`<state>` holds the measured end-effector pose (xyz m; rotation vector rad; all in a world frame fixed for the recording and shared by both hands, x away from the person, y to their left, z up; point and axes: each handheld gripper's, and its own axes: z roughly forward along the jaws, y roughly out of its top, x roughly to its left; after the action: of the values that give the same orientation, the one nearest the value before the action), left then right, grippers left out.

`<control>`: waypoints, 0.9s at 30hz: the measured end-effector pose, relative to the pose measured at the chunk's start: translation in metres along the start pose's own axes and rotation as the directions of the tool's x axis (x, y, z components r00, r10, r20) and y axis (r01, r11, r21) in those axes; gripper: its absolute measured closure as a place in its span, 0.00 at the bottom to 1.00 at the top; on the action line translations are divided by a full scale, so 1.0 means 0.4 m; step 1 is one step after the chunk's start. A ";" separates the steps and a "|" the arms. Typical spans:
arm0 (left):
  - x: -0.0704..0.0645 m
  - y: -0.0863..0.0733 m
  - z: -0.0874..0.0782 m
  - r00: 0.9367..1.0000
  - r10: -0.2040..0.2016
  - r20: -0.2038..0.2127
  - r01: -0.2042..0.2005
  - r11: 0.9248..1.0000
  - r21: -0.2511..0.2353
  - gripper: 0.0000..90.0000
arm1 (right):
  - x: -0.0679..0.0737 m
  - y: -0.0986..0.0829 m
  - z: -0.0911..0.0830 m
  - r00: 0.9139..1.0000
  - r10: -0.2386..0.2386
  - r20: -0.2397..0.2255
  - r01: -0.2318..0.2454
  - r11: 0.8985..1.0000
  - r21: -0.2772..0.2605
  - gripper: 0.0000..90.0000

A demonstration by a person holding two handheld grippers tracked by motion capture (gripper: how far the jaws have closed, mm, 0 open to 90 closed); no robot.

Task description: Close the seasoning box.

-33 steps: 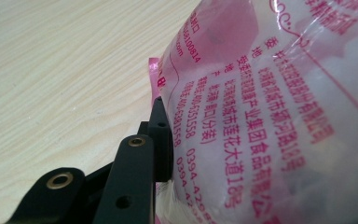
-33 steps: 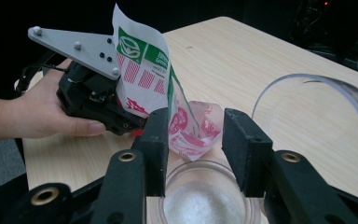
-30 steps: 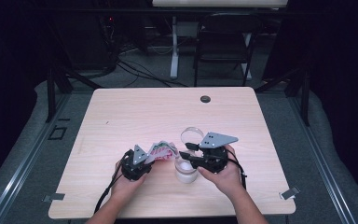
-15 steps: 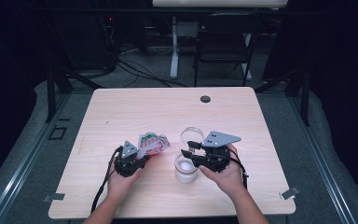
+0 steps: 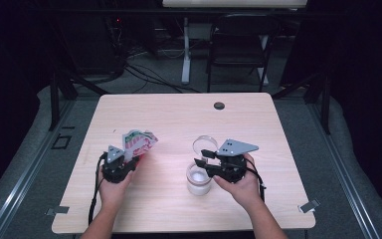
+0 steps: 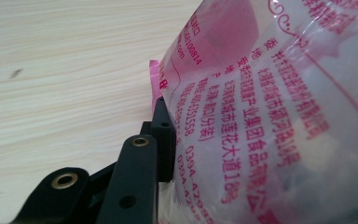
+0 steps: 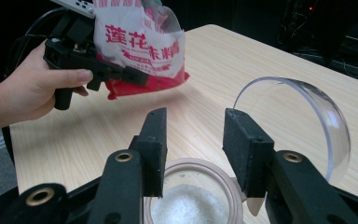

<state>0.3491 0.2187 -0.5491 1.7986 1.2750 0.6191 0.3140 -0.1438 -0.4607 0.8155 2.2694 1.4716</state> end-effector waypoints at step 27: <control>0.132 -0.030 -0.020 0.923 -0.032 -0.383 0.059 0.997 0.058 0.80 | -0.006 -0.002 0.002 1.000 0.008 -0.002 -0.008 1.000 -0.003 0.66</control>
<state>0.3560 0.2722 -0.5583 1.7508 1.6095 0.9445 0.3161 -0.1450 -0.4617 0.8240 2.2675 1.4788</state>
